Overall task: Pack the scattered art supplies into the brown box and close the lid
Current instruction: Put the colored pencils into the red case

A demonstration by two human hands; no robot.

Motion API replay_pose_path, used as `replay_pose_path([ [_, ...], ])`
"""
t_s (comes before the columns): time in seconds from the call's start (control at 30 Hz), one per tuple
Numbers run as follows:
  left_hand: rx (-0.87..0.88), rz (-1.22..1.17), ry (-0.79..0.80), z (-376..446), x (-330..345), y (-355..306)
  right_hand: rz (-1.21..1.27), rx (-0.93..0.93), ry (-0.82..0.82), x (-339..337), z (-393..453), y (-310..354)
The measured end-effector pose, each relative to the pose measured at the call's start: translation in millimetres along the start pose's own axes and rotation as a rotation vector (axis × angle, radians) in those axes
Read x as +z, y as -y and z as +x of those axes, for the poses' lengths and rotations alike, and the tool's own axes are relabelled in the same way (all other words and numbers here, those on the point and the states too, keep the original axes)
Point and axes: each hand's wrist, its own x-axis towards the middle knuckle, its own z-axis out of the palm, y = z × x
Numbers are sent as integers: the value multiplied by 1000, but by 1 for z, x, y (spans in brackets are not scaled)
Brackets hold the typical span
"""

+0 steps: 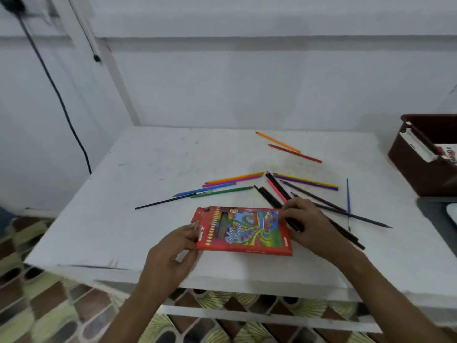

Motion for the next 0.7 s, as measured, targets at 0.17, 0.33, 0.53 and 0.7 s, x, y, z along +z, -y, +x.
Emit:
replay_pose_path([
  [0.17,-96,98,151,-16,-1,20,16,62,18,5,3,14],
  [0.33,-174,-10,296,-6,-2,13,53,75,142,25,5,46],
  [0.53,-297,176,235,26,-1,18,-32,108,122,46,14,54],
  [0.7,-433,358,256,72,13,38,-98,197,63,50,29,53],
])
